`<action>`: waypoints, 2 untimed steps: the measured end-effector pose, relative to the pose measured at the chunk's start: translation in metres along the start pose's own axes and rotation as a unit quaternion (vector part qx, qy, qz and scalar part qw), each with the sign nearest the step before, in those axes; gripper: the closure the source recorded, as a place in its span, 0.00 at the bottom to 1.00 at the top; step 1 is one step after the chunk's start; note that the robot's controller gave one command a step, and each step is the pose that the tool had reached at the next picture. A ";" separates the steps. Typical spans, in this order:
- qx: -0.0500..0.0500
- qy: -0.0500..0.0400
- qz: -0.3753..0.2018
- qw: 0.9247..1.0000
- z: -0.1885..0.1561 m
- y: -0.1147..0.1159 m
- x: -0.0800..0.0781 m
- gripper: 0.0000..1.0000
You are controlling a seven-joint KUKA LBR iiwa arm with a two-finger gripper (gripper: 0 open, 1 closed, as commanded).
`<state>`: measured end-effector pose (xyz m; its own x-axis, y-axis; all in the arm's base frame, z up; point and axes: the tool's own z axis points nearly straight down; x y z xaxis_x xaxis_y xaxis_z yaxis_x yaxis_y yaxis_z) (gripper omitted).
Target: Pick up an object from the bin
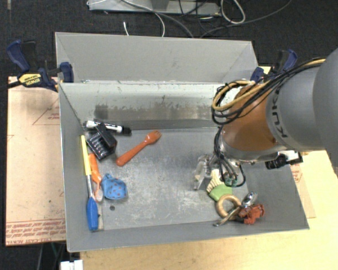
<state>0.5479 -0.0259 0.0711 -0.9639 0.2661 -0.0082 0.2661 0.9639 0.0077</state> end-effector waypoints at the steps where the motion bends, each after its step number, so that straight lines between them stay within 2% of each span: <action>1: 0.000 0.001 -0.001 1.000 -0.021 0.000 0.000 1.00; 2: 0.000 0.001 -0.002 1.000 -0.048 0.001 0.001 1.00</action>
Offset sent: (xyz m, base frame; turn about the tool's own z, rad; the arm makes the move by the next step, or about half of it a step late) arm -0.0011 0.0001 0.0562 -0.0010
